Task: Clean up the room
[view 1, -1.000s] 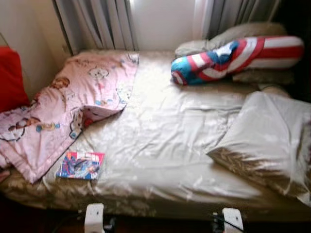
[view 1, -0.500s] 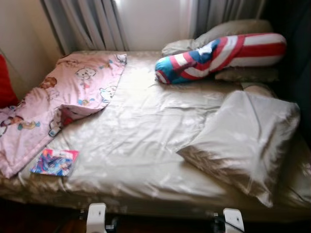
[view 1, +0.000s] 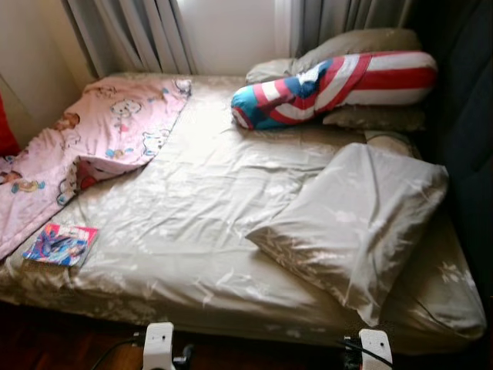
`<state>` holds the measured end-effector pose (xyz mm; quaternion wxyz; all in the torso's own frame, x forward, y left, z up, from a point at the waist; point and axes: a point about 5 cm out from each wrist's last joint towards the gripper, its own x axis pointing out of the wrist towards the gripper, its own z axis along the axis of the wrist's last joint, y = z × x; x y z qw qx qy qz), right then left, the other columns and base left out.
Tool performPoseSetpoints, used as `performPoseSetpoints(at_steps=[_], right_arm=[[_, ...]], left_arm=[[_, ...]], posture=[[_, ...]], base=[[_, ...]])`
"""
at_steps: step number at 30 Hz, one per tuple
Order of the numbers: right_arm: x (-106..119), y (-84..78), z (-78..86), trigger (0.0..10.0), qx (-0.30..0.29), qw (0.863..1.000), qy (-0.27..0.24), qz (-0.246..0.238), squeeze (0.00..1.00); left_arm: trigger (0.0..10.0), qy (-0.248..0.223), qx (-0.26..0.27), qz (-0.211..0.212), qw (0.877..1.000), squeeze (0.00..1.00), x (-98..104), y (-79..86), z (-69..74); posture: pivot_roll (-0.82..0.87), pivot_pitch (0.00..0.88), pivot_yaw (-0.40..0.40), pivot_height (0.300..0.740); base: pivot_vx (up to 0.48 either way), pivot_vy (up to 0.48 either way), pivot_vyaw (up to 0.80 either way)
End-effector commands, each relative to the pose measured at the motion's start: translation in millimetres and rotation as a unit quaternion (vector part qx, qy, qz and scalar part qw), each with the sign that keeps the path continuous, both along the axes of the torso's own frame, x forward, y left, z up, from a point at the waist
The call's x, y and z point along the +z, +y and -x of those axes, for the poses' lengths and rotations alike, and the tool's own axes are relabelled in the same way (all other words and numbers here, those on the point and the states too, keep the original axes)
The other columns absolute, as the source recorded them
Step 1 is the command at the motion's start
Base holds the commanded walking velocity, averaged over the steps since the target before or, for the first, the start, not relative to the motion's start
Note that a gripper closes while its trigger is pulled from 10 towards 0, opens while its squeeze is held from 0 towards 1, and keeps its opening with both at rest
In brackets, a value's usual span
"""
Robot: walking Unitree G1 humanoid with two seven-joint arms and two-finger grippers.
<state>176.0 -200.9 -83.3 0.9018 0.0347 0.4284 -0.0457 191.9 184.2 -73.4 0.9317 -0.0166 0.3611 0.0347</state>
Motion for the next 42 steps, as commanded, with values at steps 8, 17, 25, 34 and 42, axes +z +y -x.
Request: performPoseSetpoints(at_steps=[8, 17, 25, 34, 42], right_arm=[[-3.1, 0.9, 5.7, 10.0, 0.004, 1.0, 0.014, -0.002, 0.0], [-2.7, 1.2, 4.7, 10.0, 0.006, 1.0, 0.014, -0.003, 0.0], [-1.9, 1.2, 3.7, 10.0, 0.004, 1.0, 0.007, -0.004, 0.0], [-1.9, 1.3, 3.4, 10.0, 0.005, 1.0, 0.007, -0.005, 0.0], [-1.9, 0.9, 3.4, 10.0, 0.006, 1.0, 0.009, -0.003, 0.0]], left_arm=[[10.0, 0.011, 0.019, 0.001, 1.0, 0.0, -2.7, 4.5, 5.1], [10.0, 0.013, 0.016, 0.0, 1.0, 0.0, -2.4, 3.8, 3.8], [10.0, 0.011, 0.015, 0.001, 1.0, 0.0, -1.7, 2.5, 1.9], [10.0, 0.017, 0.017, 0.0, 1.0, 0.0, -3.3, 4.7, 5.5], [10.0, 0.016, 0.018, 0.002, 1.0, 0.0, -3.5, 3.2, 5.4]], posture=[[-0.11, 0.115, 0.029, 0.74], [-0.11, 0.12, 0.03, 0.74], [-0.11, 0.12, 0.029, 0.74], [-0.11, 0.121, 0.029, 0.74], [-0.11, 0.119, 0.027, 0.74]], base=[[0.0, 0.0, -0.75], [0.0, 0.0, -0.75], [0.0, 0.0, -0.55], [0.129, 0.0, 0.0], [0.298, 0.0, -0.6]])
